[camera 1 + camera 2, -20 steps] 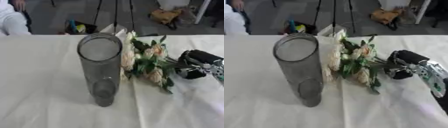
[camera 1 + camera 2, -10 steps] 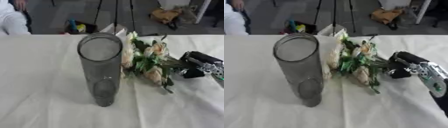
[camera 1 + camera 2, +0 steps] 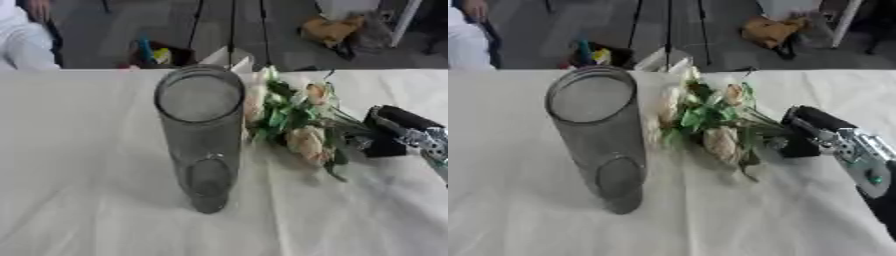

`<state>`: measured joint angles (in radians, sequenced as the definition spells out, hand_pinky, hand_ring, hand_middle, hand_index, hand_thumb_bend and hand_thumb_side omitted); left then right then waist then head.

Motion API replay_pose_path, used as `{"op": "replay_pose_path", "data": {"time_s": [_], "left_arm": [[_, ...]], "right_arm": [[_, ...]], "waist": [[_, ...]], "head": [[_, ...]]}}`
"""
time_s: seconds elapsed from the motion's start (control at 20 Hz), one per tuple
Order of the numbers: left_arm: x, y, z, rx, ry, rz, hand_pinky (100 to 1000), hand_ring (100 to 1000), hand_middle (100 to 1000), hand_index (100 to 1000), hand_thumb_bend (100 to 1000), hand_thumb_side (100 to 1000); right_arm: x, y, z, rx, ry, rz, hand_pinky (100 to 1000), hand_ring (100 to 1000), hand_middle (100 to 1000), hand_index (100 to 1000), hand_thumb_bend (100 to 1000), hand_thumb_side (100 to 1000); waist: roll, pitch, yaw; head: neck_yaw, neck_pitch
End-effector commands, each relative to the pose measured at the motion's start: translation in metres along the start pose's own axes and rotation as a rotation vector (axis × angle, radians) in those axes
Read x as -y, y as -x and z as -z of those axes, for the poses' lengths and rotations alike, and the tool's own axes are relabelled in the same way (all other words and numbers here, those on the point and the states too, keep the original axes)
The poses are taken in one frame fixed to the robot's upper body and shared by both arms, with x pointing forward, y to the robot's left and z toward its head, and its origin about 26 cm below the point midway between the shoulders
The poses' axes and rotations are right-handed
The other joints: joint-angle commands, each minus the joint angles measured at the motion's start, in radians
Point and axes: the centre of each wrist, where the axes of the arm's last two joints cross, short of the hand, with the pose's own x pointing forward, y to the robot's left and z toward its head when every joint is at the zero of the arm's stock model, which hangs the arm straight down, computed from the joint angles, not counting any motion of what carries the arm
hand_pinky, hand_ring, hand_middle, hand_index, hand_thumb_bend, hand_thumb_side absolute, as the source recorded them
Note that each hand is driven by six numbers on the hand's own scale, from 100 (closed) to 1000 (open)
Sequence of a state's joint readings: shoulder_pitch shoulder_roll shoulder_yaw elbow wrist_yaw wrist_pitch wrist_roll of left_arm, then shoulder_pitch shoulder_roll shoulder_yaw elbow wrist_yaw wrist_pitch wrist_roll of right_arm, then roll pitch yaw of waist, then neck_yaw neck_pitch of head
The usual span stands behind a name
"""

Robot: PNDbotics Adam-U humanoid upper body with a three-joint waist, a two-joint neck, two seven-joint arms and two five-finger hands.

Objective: Arrange flowers into the vase.

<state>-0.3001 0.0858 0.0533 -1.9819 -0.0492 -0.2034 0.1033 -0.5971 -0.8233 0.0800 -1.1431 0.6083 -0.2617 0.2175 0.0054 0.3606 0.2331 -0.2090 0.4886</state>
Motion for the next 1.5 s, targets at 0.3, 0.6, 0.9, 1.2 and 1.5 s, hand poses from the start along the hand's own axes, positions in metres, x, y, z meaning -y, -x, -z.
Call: {"op": "replay_pose_path", "data": {"time_s": [0.3, 0.6, 0.9, 1.2, 1.5], "left_arm": [[0.0, -0.006, 0.004, 0.026, 0.012, 0.002, 563, 680, 768, 906, 100, 1000], [0.0, -0.006, 0.005, 0.03, 0.014, 0.003, 563, 680, 767, 906, 100, 1000], [-0.001, -0.007, 0.006, 0.033, 0.012, 0.007, 564, 680, 767, 906, 100, 1000], [-0.002, -0.007, 0.006, 0.035, 0.013, 0.009, 564, 680, 766, 906, 100, 1000], [-0.003, -0.007, 0.007, 0.034, 0.018, 0.008, 565, 681, 765, 906, 100, 1000]], "right_arm": [[0.026, -0.001, -0.004, -0.007, 0.201, -0.049, 100, 100, 100, 100, 402, 543], [0.037, -0.009, -0.004, 0.046, 0.421, 0.021, 100, 100, 100, 100, 505, 569], [0.07, -0.03, -0.006, 0.029, 0.618, 0.131, 100, 100, 100, 100, 576, 583], [0.11, -0.06, -0.008, 0.028, 0.783, 0.253, 100, 100, 100, 100, 602, 613], [0.148, -0.109, -0.007, 0.117, 0.91, 0.416, 100, 100, 100, 100, 539, 620]], "waist": [[0.011, -0.007, -0.001], [0.008, -0.009, -0.003], [0.004, -0.015, -0.006], [0.0, -0.025, -0.008], [-0.001, -0.04, -0.011]], "head": [[0.001, -0.014], [0.001, -0.013], [0.002, -0.009], [0.004, -0.009], [0.002, 0.001]]}}
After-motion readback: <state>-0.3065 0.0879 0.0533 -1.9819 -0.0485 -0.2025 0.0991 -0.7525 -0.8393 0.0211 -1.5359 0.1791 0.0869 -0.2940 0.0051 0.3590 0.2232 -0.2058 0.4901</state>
